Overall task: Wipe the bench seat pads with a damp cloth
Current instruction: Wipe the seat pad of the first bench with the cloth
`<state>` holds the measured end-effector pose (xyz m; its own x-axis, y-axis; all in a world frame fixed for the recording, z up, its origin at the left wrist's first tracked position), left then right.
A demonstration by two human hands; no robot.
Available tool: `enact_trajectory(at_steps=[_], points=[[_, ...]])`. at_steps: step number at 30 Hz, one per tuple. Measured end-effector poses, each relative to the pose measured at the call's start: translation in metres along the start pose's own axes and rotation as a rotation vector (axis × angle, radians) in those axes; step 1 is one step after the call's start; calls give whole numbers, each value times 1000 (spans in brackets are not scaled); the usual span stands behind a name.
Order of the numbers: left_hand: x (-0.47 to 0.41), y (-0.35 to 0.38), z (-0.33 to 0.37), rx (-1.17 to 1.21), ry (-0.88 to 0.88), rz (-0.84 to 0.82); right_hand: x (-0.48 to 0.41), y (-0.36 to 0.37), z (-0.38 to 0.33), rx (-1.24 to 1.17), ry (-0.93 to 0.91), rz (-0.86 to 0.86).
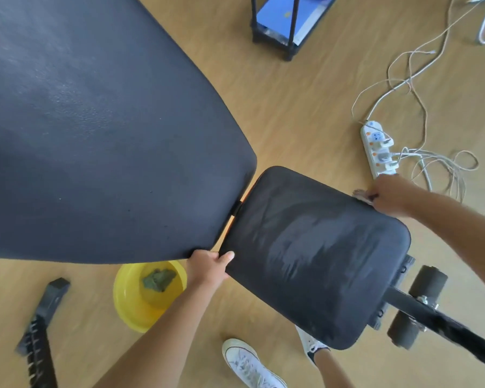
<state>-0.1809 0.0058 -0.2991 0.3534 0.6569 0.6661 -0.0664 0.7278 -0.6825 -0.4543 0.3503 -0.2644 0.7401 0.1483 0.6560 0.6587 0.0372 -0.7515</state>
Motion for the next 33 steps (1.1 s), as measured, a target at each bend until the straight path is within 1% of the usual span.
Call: enact_trajectory(at_steps=[2, 3, 4, 6, 8, 9, 10, 12, 14, 16, 18, 20, 22, 23, 25, 27, 29, 31, 33], points=[[-3, 0, -2, 2, -3, -11, -17, -4, -52, -137, -66, 59], [-4, 0, -3, 12, -12, -8, -23, -5, -69, -177, -69, 86], [-4, -1, -3, 12, -25, -4, -25, -4, -68, -193, -58, 118], [-2, -1, -2, 22, -55, -11, -11, 0, -29, -193, 30, 178], [2, -1, 0, 69, -84, -6, 22, 7, 33, -202, 186, 214], [3, -1, -1, 93, -93, 2, 43, 11, 60, -250, 267, 229], [3, -1, 0, 107, -100, 7, 64, 18, 80, -343, 339, 240], [5, -2, 1, 99, -98, 28, 98, 41, 102, -620, 469, 265], [9, -2, 4, 84, -98, 30, 121, 72, 111, -782, 572, 334], [12, -4, 6, 66, -108, 34, 142, 101, 107, -784, 656, 333], [13, -5, 8, 77, -119, 38, 169, 136, 90, -755, 674, 262], [15, -5, 8, 83, -123, 32, 192, 159, 68, -698, 607, 174], [19, -5, 11, 105, -125, 25, 190, 155, 64, -694, 549, 134], [22, -5, 13, 112, -125, 27, 177, 143, 73, -723, 573, 176], [25, -7, 15, 108, -127, 32, 150, 115, 98, -821, 676, 327], [25, -9, 15, 112, -129, 37, 142, 106, 105, -889, 733, 445], [23, -9, 14, 112, -122, 35, 173, 129, 82, -896, 777, 410], [21, -9, 12, 118, -117, 35, 222, 170, 46, -922, 834, 313], [20, -9, 9, 121, -115, 34, 262, 211, 21, -955, 1002, 224]])
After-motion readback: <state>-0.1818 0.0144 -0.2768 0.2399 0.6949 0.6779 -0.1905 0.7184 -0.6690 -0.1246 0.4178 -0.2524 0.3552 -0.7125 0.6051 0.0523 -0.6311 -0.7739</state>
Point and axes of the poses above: each hand's wrist, its own x-axis away from the middle knuckle, its own y-axis out of the palm, z = x × y, the point moved 9 cm from there along -x, towards the middle knuckle, and after that the axes turned 10 degrees about z, right-handed, at the moved point
